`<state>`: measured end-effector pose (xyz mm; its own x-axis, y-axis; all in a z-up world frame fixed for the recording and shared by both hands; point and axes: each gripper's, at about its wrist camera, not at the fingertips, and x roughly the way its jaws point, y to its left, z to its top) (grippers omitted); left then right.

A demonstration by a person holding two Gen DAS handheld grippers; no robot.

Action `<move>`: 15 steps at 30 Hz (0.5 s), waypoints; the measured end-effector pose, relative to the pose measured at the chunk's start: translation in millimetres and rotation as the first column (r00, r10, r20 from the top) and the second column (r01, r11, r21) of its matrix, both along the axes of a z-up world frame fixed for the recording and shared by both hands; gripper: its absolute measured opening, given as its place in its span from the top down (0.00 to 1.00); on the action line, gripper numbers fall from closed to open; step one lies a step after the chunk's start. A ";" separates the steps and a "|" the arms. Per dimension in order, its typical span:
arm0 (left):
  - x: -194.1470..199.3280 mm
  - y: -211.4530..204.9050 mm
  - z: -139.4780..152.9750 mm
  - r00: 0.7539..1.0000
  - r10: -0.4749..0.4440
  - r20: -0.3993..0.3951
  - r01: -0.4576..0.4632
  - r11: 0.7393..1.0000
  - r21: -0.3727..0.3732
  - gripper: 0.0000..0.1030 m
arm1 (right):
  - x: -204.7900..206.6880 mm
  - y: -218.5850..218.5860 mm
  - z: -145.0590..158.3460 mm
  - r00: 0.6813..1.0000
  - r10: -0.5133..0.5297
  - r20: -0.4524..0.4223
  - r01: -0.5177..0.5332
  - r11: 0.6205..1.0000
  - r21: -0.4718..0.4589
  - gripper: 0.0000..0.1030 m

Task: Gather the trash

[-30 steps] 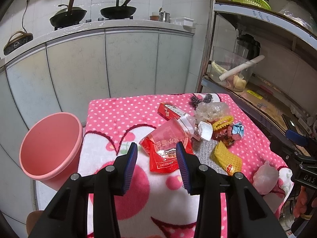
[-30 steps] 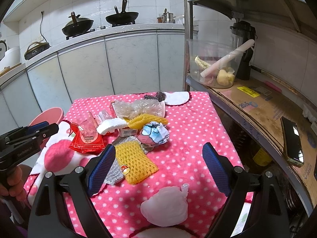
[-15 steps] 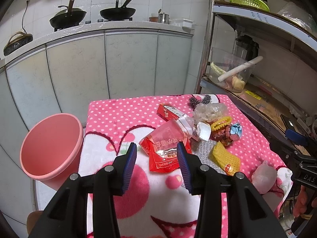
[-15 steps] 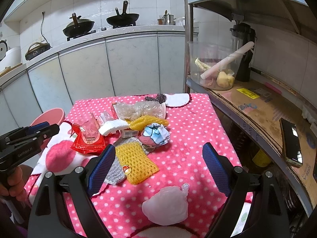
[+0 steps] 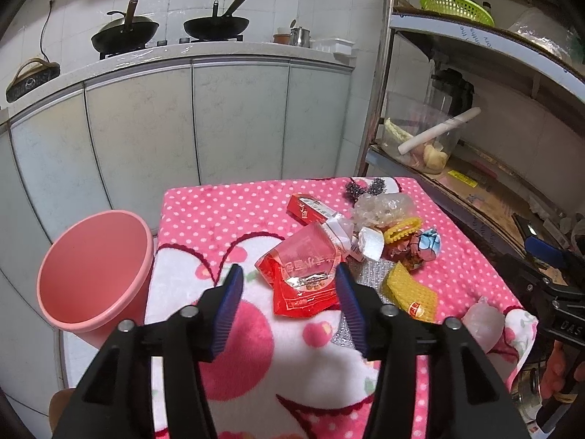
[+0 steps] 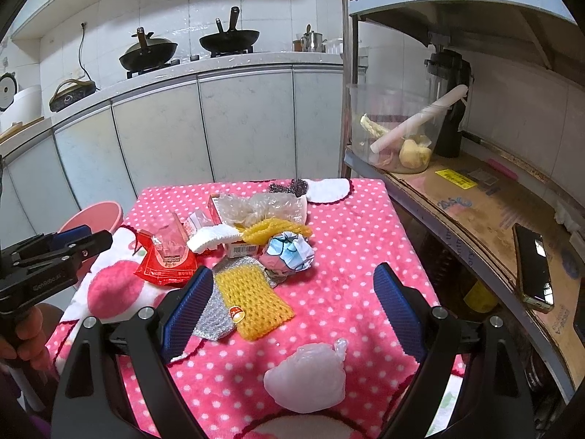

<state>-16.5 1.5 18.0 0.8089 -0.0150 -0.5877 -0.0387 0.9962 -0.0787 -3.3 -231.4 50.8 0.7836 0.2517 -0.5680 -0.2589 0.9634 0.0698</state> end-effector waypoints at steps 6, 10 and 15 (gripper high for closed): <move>-5.8 8.3 0.6 0.999 -0.036 0.011 0.036 0.999 -0.034 0.46 | -5.0 -6.9 3.3 1.000 -0.003 0.013 0.003 1.000 -0.006 0.13; -6.9 16.5 -8.1 0.999 -0.043 -0.013 0.042 0.997 -0.067 0.46 | -11.9 -15.3 -0.6 1.000 -0.012 0.004 0.012 1.000 -0.012 0.13; -5.8 31.2 -26.8 0.996 -0.034 -0.077 0.024 0.992 -0.126 0.46 | -19.9 -26.5 -11.2 0.999 -0.017 -0.029 0.018 1.000 0.006 0.13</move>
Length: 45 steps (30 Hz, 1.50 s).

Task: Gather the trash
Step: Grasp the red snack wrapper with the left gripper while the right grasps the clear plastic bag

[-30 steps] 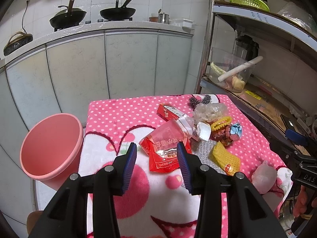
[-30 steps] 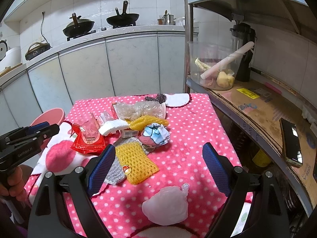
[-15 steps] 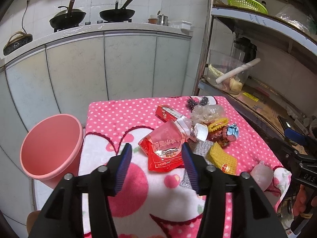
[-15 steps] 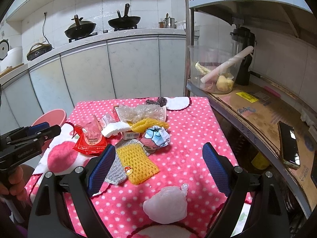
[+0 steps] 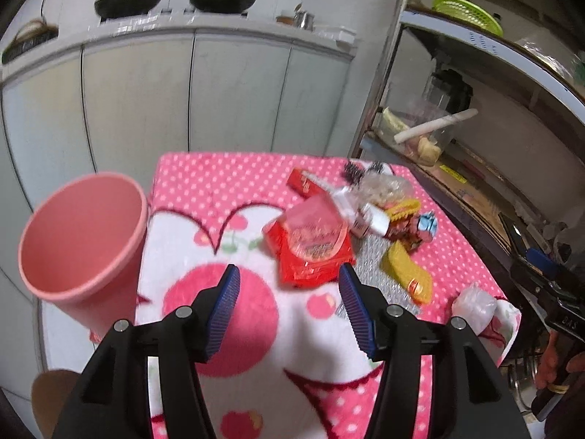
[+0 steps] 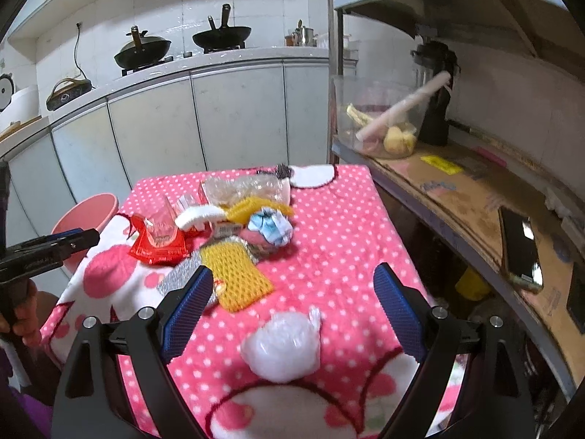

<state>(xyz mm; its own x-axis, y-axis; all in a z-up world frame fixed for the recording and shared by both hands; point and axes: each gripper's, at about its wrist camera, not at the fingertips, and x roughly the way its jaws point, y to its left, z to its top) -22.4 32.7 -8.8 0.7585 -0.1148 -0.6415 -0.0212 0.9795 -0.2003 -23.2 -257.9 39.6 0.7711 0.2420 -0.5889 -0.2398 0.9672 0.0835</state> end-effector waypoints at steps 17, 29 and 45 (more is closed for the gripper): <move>51.0 1.3 -42.1 0.990 -0.048 -0.129 0.041 0.998 -0.055 0.53 | -9.1 -14.9 -29.4 0.998 0.035 -0.052 -0.034 0.999 0.027 0.13; 60.0 -10.1 -47.7 0.990 -0.073 -0.123 0.070 0.997 -0.030 0.90 | -1.2 -16.6 -41.6 0.993 0.062 -0.099 -0.056 0.997 0.055 0.13; 21.2 -2.7 -15.1 0.994 -0.099 -0.037 0.096 0.993 -0.068 0.93 | 7.4 -7.3 -63.2 0.971 0.111 -0.210 -0.093 0.991 0.094 0.67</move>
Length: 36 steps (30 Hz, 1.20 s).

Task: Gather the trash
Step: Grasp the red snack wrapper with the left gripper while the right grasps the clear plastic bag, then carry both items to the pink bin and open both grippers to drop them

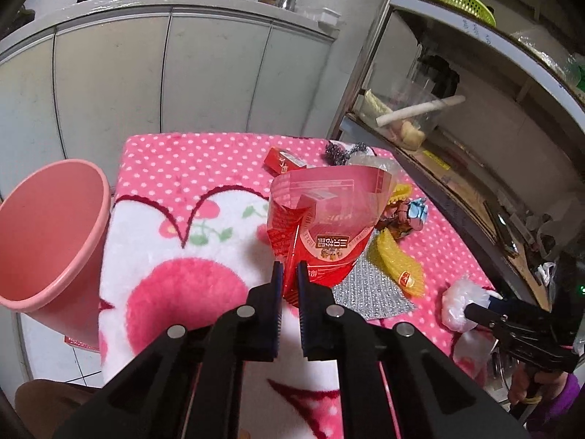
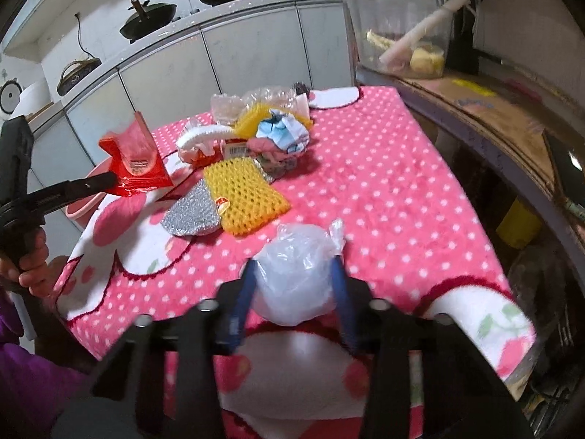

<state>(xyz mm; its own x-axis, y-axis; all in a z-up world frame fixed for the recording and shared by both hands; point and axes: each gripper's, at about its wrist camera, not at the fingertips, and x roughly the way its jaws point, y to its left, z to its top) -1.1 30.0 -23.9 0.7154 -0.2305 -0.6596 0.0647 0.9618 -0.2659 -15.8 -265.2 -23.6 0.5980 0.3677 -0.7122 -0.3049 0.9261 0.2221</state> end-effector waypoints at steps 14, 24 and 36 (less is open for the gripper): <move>-18.9 33.7 21.1 0.995 0.076 0.063 -0.074 0.997 -0.032 0.93 | 1.6 29.4 41.5 0.992 0.073 0.101 -0.078 0.996 0.049 0.79; -52.0 110.6 45.0 0.946 0.290 0.146 -0.298 0.954 0.033 0.93 | 32.9 144.6 72.7 0.934 0.320 0.161 -0.339 0.933 0.117 0.79; -66.1 203.0 18.2 0.860 0.506 0.069 -0.511 0.853 0.104 0.93 | 64.4 321.5 79.0 0.824 0.550 0.135 -0.565 0.813 0.137 0.79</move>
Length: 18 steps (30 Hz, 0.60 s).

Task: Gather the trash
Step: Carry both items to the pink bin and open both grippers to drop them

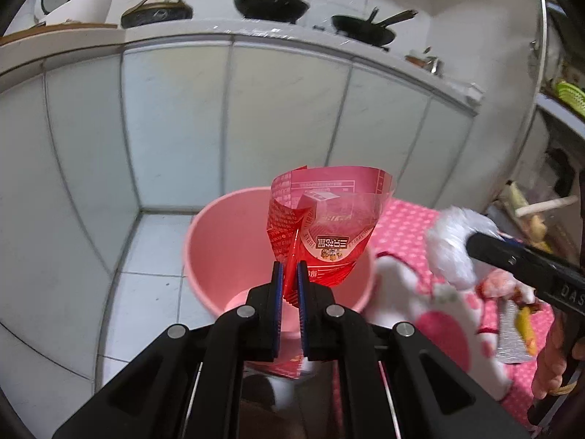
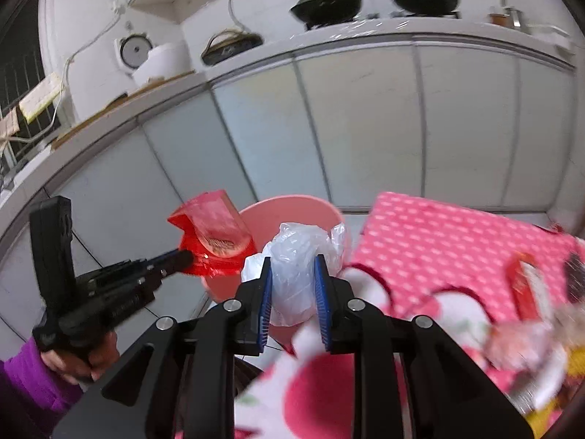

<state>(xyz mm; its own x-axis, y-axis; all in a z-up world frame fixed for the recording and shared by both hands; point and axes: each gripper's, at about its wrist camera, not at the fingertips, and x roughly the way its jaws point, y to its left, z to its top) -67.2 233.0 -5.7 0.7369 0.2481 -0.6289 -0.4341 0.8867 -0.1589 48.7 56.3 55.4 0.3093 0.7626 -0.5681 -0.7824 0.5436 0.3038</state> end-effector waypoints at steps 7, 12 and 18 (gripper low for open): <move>10.6 14.1 -22.8 0.996 0.020 -0.089 -0.021 1.000 -0.008 0.93 | 14.8 53.0 -29.9 0.999 0.028 -0.036 -0.031 0.996 -0.082 0.78; 15.6 16.5 -32.0 0.993 0.029 -0.118 -0.030 1.000 -0.009 0.91 | 24.6 65.6 -46.7 0.995 0.035 -0.093 -0.044 0.994 -0.104 0.76; 12.5 19.7 -32.6 0.993 0.035 -0.115 -0.037 0.999 -0.016 0.84 | 30.1 71.0 -57.0 0.993 0.038 -0.114 -0.051 0.993 -0.106 0.64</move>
<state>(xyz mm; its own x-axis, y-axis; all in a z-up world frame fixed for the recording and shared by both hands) -54.8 252.7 -38.3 0.6500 0.2610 -0.7137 -0.4822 0.8675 -0.1219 78.8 127.3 -1.6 0.2063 0.7064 -0.6771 -0.7709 0.5435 0.3322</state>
